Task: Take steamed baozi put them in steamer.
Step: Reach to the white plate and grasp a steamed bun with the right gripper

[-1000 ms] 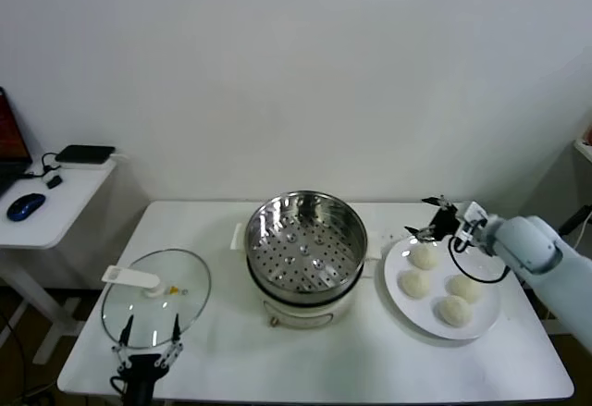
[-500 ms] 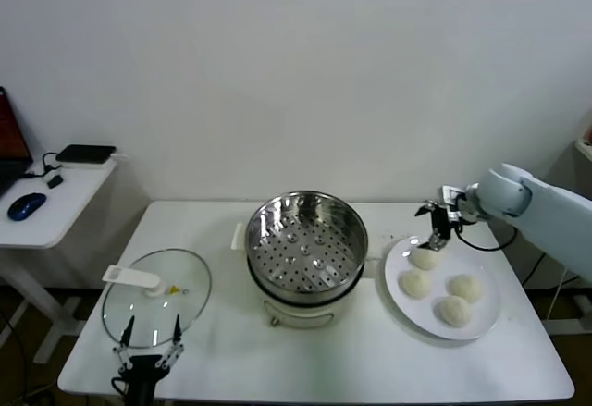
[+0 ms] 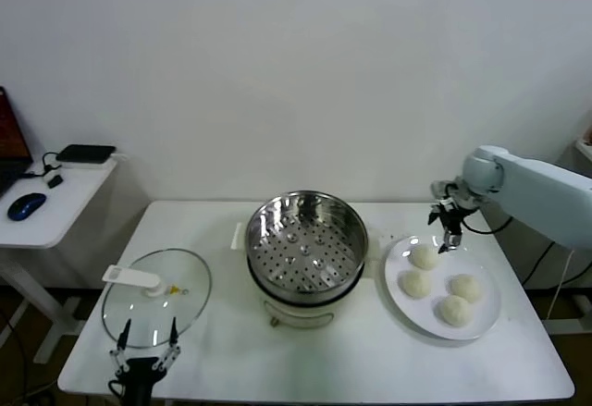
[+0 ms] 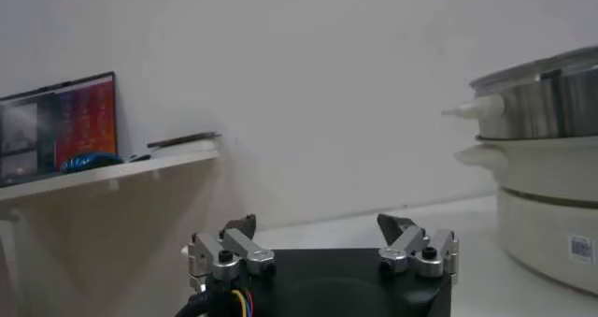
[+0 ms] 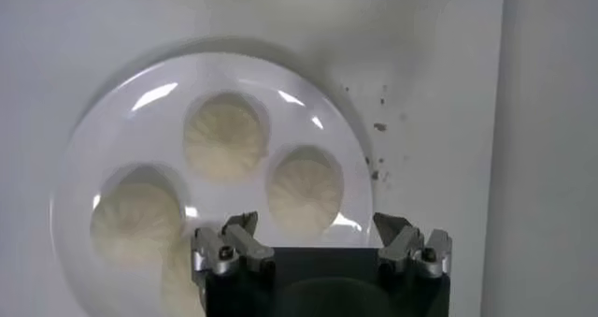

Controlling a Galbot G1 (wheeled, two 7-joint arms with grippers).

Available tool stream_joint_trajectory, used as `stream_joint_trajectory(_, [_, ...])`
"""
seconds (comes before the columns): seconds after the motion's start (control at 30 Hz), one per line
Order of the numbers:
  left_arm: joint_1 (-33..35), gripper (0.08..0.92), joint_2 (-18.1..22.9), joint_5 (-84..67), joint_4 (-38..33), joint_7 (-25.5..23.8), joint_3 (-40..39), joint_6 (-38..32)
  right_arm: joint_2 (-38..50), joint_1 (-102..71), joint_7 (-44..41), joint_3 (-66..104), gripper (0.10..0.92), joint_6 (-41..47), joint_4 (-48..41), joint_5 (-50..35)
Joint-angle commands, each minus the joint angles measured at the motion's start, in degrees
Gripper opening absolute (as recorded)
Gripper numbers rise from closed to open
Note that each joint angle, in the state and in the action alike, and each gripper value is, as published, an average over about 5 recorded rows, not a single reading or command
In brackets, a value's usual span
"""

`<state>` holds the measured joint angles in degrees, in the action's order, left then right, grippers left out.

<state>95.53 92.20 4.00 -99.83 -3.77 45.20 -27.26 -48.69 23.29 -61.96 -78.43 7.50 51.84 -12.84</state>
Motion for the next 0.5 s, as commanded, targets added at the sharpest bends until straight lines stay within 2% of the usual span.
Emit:
stream_joint_trajectory(0.03, [-0.22,0.823,1.34,0.23,0.79,-0.09,0.24,0.09,-3.77,-4.33,-2.22,1.2,0.823,-1.97,-7.91,2.42])
stream_joint_trajectory(0.3, [-0.37,0.823,1.37,0.77,1.52,-0.15,0.42,-0.03,-5.81,-9.76,-0.78,7.93,0.823,-2.97,-12.82,4.54])
stream_joint_trajectory(0.5, [-0.42,0.823,1.41,0.99,1.73,-0.19,0.5,-0.05,-6.26,-12.0,-0.35,10.42,0.823,-3.0,-13.34,4.87])
